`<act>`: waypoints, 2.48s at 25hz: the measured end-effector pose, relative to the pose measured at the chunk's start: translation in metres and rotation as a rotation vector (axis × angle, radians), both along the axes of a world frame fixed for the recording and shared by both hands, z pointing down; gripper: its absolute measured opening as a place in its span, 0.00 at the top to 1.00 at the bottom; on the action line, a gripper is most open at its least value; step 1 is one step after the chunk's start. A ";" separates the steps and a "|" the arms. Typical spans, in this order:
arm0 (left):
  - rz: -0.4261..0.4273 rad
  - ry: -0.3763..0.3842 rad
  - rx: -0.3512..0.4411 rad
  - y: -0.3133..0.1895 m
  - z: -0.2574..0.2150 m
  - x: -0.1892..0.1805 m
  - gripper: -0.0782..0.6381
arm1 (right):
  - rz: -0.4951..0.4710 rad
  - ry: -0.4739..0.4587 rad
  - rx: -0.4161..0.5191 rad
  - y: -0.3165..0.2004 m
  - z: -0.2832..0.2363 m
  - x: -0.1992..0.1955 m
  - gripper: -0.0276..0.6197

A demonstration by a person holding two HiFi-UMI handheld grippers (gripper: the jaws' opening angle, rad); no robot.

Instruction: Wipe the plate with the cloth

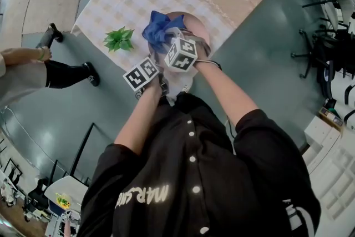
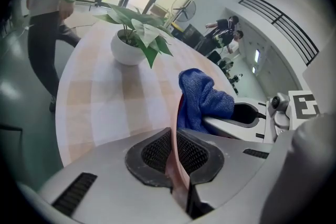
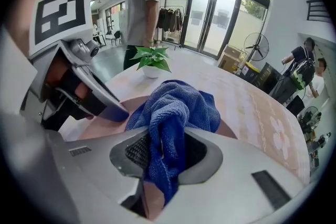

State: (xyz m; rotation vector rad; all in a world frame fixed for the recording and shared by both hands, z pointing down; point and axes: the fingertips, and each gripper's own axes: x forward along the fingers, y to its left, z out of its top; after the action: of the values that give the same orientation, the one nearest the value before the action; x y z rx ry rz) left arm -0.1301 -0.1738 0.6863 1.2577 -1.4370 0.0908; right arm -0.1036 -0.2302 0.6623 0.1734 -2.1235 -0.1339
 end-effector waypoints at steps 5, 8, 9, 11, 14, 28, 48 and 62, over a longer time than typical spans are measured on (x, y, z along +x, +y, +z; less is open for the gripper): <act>-0.005 0.000 -0.003 0.000 0.001 0.001 0.85 | -0.013 0.023 0.006 -0.001 0.002 0.015 0.79; -0.008 -0.002 -0.005 0.000 -0.001 0.001 0.85 | -0.017 0.033 0.008 -0.001 0.001 0.023 0.79; -0.009 -0.002 -0.006 0.000 -0.001 0.001 0.85 | -0.018 0.037 0.008 -0.002 0.001 0.026 0.79; -0.011 -0.002 -0.007 0.000 -0.001 0.001 0.85 | -0.021 0.045 0.008 -0.002 0.002 0.031 0.79; -0.012 -0.003 -0.007 0.000 0.000 0.001 0.85 | -0.028 0.061 0.006 -0.002 0.003 0.040 0.79; -0.024 0.002 -0.011 0.001 -0.001 0.001 0.85 | -0.040 0.148 0.010 -0.004 0.007 0.090 0.79; 0.008 0.037 -0.003 0.002 -0.002 0.002 0.85 | -0.041 0.275 0.003 -0.004 0.006 0.117 0.79; 0.017 0.059 -0.008 0.001 0.000 0.003 0.85 | 0.153 -0.076 -0.106 0.020 -0.055 0.044 0.79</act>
State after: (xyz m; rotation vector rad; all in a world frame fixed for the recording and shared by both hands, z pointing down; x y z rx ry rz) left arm -0.1268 -0.1726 0.6862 1.2562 -1.3742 0.0698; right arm -0.0595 -0.2103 0.6070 0.2812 -2.1776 0.0768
